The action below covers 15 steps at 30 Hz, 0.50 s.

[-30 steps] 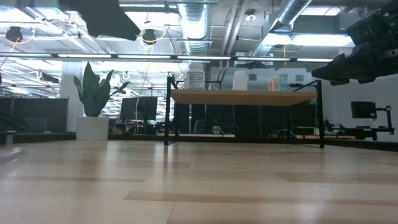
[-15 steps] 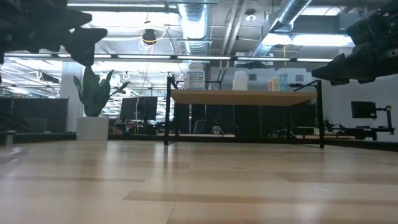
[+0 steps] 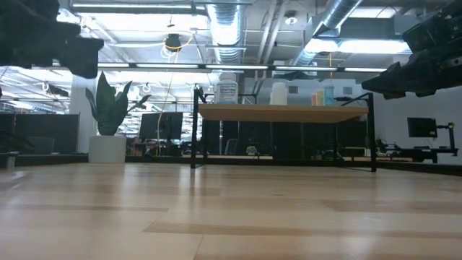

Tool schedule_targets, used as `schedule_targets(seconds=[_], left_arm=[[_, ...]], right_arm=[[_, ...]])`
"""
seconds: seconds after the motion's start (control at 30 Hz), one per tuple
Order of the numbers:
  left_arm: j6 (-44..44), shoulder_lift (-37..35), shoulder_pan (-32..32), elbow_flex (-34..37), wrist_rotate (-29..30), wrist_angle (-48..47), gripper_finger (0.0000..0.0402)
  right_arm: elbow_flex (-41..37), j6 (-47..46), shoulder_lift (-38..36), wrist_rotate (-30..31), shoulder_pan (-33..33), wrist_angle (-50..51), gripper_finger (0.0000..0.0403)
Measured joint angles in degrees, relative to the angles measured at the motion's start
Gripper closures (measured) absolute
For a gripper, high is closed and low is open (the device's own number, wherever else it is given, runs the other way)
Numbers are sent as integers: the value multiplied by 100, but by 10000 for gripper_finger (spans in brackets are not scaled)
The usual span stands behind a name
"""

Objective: Pick and place medicine bottles onto shelf by color
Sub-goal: Return to home position

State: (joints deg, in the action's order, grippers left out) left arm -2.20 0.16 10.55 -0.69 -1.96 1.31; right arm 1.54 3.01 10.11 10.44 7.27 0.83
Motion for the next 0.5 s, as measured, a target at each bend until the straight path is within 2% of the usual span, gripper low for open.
schedule_targets(seconds=[0.17,0.5], left_arm=[[-31,52,-4,0,335,-24,219],[-26,206,-2,0,308,-20,219]], right_arm=[[0,0,0,0,2,1,280],[0,0,0,0,0,1,280]])
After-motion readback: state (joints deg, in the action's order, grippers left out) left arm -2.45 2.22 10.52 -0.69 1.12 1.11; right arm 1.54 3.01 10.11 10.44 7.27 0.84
